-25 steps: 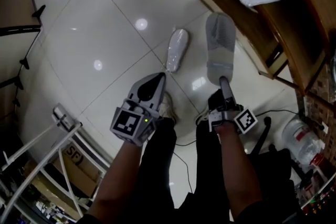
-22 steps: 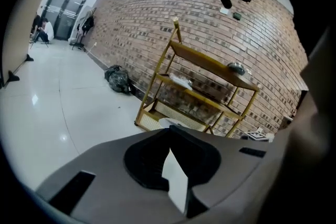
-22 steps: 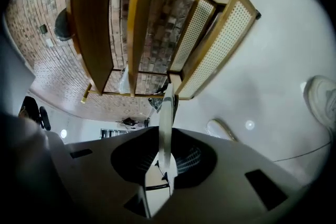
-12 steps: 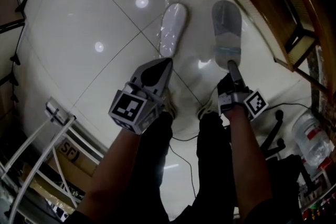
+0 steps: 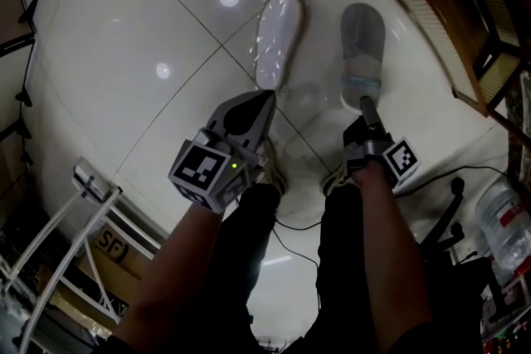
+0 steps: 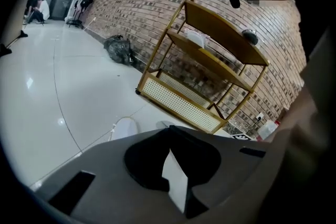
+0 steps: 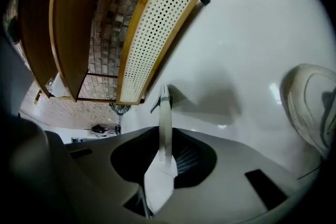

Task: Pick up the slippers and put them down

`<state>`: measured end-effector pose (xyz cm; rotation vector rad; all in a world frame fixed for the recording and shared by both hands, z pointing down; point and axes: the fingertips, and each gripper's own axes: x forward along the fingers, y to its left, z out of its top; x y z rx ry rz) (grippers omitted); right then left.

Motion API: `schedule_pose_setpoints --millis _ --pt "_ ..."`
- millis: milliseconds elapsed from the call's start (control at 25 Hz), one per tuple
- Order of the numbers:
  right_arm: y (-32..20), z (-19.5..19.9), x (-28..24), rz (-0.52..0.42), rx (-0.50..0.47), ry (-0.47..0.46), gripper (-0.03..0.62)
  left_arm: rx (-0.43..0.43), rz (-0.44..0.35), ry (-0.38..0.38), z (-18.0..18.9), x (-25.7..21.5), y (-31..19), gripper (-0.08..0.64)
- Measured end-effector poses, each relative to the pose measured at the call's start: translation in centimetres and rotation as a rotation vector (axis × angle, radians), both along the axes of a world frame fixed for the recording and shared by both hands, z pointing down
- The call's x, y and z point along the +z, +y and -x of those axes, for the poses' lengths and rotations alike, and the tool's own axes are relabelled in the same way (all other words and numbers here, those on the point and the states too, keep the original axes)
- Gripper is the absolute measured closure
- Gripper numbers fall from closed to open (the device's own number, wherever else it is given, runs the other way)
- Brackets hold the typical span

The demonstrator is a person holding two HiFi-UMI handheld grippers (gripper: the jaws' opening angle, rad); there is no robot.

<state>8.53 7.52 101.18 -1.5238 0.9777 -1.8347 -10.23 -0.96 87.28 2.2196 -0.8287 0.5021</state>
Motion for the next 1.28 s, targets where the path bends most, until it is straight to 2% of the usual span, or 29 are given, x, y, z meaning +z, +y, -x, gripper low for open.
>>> schedule_pose_setpoints --millis 80,240,320,400,440,520,640,840,880,1080,1120,1160,1200,1240,1280 --pt "0.5 0.0 1.5 0.058 -0.009 0.023 0.493 -0.021 0.020 0.023 0.0 0.5 0.0 0.560" --pt "1.5 -0.6 3.3 0.170 0.018 0.053 0.278 -0.019 0.030 0.019 -0.4 1.4 -0.1 0.560" --pt "2.8 -1.4 3.5 0.253 0.018 0.110 0.252 -0.021 0.044 0.030 -0.9 1.3 0.1 0.560" --pt "4.2 -2.0 3.5 0.328 0.006 0.171 0.182 -0.020 0.049 0.044 -1.5 0.7 0.4 0.560" --pt "4.7 -2.2 3.3 0.346 0.005 0.187 0.181 -0.017 0.048 0.048 -1.7 0.4 0.5 0.560" --pt "5.4 -2.6 2.7 0.348 0.015 0.187 0.181 -0.013 0.043 0.051 -2.2 -0.1 0.7 0.560" --pt "5.3 -2.7 0.5 0.296 0.017 0.165 0.181 -0.019 0.039 0.048 -2.6 -1.2 0.8 0.560" --pt "3.1 -1.7 -6.3 0.118 0.006 0.083 0.191 -0.019 0.036 0.049 -3.0 -5.2 1.2 0.560" --pt "2.6 -1.5 -8.0 0.088 0.010 0.071 0.235 -0.029 0.041 0.054 -2.9 -6.4 1.2 0.560" --pt "0.8 -0.8 -17.4 -0.052 0.046 0.013 0.344 -0.051 0.030 0.045 -1.8 -12.4 1.2 0.560" --pt "0.3 -0.7 -19.6 -0.090 0.035 0.016 0.372 -0.059 0.015 0.047 -1.6 -13.8 0.9 0.560" --pt "-0.1 -0.6 -21.7 -0.130 0.013 0.030 0.432 -0.067 0.001 0.049 -1.3 -15.1 0.5 0.560" --pt "-0.6 -0.3 -23.9 -0.168 -0.015 0.046 0.455 -0.073 -0.010 0.051 -1.0 -16.3 0.3 0.560" --pt "-1.0 0.2 -25.8 -0.197 -0.045 0.055 0.517 -0.078 -0.019 0.052 -0.7 -17.5 0.0 0.560" --pt "-1.4 0.6 -27.6 -0.216 -0.072 0.059 0.516 -0.081 -0.028 0.052 -0.3 -18.7 -0.3 0.560"
